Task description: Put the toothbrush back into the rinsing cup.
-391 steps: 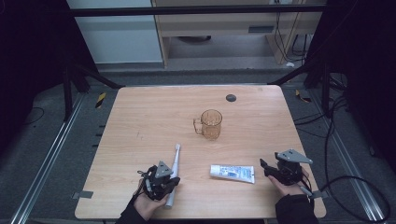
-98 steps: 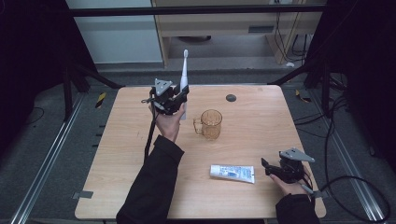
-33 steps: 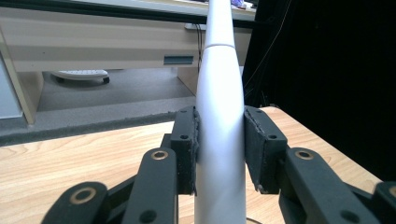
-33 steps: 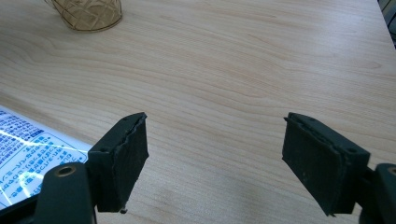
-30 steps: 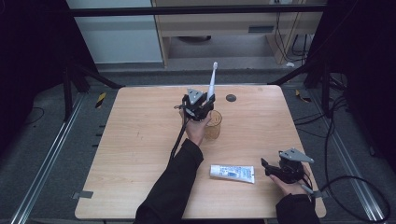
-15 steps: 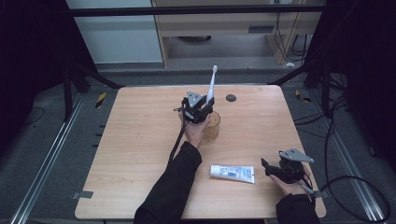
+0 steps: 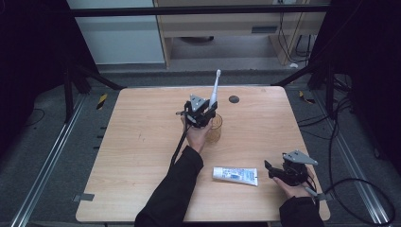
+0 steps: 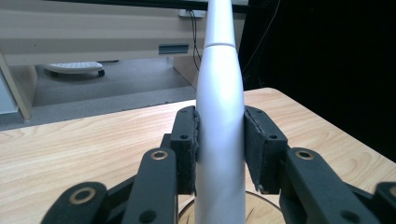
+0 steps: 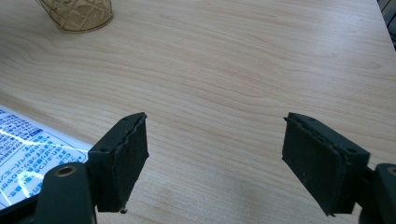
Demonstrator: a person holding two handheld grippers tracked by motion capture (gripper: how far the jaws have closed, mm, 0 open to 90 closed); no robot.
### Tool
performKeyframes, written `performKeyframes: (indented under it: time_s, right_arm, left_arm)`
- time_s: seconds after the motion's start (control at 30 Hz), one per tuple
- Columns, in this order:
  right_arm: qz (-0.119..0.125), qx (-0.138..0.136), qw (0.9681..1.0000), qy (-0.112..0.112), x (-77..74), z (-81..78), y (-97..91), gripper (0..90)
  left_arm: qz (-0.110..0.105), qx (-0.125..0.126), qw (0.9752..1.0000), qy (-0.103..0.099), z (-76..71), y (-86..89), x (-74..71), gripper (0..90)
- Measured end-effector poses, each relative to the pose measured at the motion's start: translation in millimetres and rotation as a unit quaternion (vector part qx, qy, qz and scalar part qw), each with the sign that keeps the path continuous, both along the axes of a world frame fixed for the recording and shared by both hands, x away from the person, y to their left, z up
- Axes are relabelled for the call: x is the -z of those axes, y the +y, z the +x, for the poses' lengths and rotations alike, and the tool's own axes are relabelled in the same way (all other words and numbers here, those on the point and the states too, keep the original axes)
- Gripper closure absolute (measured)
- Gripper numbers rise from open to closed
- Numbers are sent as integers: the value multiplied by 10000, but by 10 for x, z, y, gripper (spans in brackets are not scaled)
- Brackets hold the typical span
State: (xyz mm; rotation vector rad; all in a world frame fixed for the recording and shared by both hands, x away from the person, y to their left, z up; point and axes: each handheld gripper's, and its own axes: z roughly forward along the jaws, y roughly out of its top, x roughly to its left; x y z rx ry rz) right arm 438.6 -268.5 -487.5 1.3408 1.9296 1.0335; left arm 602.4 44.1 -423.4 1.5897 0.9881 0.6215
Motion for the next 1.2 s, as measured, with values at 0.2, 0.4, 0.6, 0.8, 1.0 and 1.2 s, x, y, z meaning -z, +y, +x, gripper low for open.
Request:
performKeyframes:
  time_s: [0.2,0.4,0.6,0.8,1.0,1.2]
  right_arm:
    - [-23,-14,10000,-3,2,1,6,225]
    - [-32,-11,10000,0,2,3,6,225]
    - [-48,-21,10000,-5,2,3,5,226]
    - [-58,-16,10000,-5,3,3,4,227]
    - [-66,-4,10000,7,4,4,3,228]
    - [-69,-8,10000,4,4,3,4,228]
  left_arm:
    - [25,31,10000,64,-16,16,15,658]
    - [40,56,9999,73,-49,35,25,658]
    - [93,65,9999,69,-88,71,37,658]
    - [112,83,9999,84,-131,109,77,658]
    - [96,92,9999,64,-184,140,105,658]
    - [119,124,9998,30,-238,147,115,658]
